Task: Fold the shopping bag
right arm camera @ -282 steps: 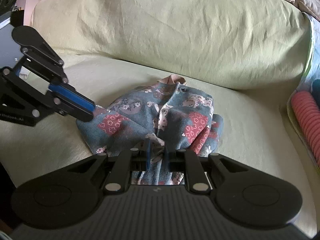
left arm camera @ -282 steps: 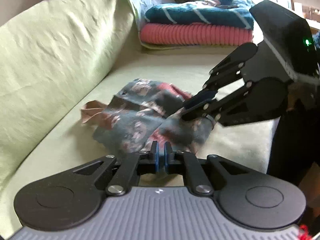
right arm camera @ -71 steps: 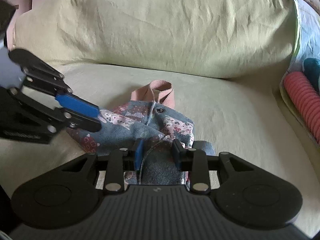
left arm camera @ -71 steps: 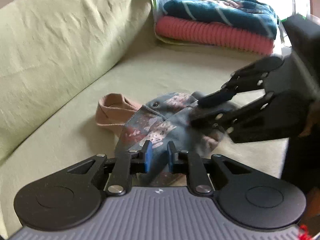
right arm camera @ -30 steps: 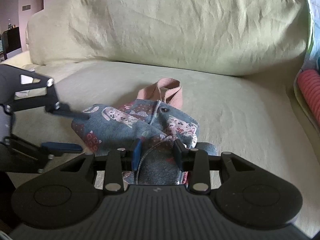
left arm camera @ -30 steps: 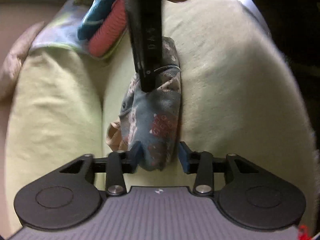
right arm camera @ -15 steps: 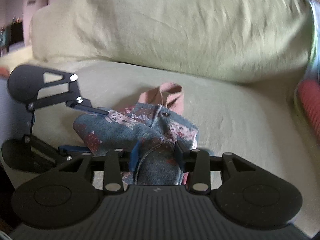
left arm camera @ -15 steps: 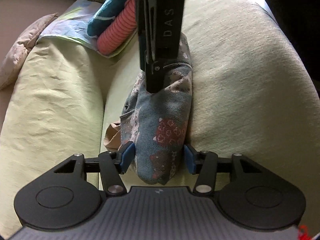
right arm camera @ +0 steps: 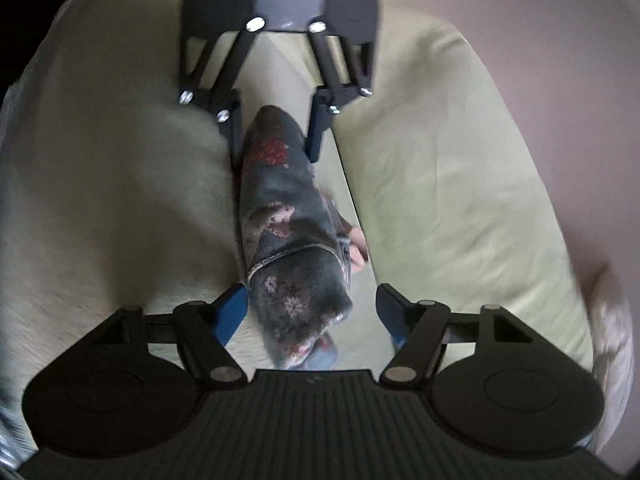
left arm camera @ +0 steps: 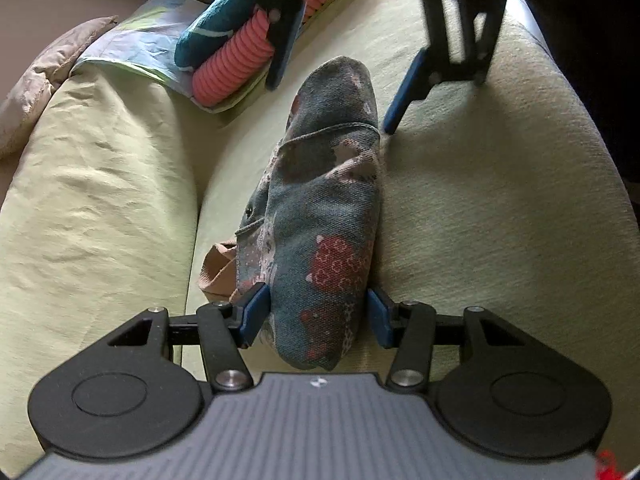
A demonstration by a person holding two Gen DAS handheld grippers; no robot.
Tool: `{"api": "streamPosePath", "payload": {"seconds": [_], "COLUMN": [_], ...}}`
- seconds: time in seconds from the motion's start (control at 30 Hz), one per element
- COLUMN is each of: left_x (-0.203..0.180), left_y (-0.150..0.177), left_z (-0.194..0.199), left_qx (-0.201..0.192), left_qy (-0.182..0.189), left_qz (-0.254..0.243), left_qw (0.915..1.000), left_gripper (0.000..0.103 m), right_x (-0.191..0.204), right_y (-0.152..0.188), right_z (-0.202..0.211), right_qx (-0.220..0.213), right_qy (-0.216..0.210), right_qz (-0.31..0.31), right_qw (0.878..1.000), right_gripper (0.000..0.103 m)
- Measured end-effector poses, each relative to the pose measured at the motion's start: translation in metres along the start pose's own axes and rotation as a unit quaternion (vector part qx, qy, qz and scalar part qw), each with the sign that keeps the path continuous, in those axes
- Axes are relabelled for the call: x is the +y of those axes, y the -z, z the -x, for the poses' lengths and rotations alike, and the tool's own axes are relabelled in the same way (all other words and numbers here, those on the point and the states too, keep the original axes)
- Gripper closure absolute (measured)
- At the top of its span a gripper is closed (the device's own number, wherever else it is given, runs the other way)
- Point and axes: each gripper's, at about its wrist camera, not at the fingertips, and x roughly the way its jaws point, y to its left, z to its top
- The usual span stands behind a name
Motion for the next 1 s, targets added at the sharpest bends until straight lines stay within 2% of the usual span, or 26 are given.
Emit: {"api": "streamPosePath", "payload": {"seconds": [0.2,0.23,0.27,0.43,0.53,0.63,0.73,0.8,0.9,1.0], "left_x": [0.005,0.006,0.007,0.017,0.026,0.036,0.047,0.053,0.056,0.054], "left_y": [0.007,0.008,0.009,0.015,0.02,0.024,0.025,0.025,0.023,0.02], "left_z": [0.001,0.001,0.001,-0.002,-0.006,-0.011,-0.012,-0.011,-0.006,0.01], "left_qx": [-0.017,-0.02,-0.023,-0.04,-0.053,-0.064,-0.065,-0.063,-0.053,-0.046], "left_qy": [0.012,0.014,0.017,0.036,0.053,0.067,0.084,0.097,0.114,0.145], "left_qz": [0.015,0.017,0.021,0.037,0.061,0.101,0.147,0.17,0.181,0.188], "left_qw": [0.9997,0.9996,0.9994,0.9979,0.9953,0.9906,0.9834,0.9786,0.9755,0.9704], "left_gripper": [0.048,0.048,0.048,0.048,0.047,0.046,0.045,0.045,0.045,0.045], "right_x": [-0.001,-0.003,-0.007,-0.019,-0.027,-0.045,-0.061,-0.068,-0.075,-0.079], "right_y": [0.013,0.015,0.016,0.025,0.024,0.018,0.012,0.007,0.0,-0.005], "right_z": [-0.021,-0.025,-0.028,-0.041,-0.051,-0.062,-0.07,-0.074,-0.074,-0.065], "right_qx": [-0.048,-0.053,-0.055,-0.068,-0.062,-0.039,-0.012,0.004,0.018,0.028], "right_qy": [-0.006,-0.013,-0.026,-0.057,-0.075,-0.108,-0.132,-0.142,-0.168,-0.199], "right_qz": [0.068,0.069,0.064,0.04,0.011,-0.071,-0.141,-0.163,-0.194,-0.224], "right_qw": [0.996,0.996,0.996,0.995,0.995,0.991,0.981,0.976,0.966,0.953], "right_gripper": [0.037,0.04,0.049,0.048,0.049,0.05,0.051,0.052,0.052,0.052]}}
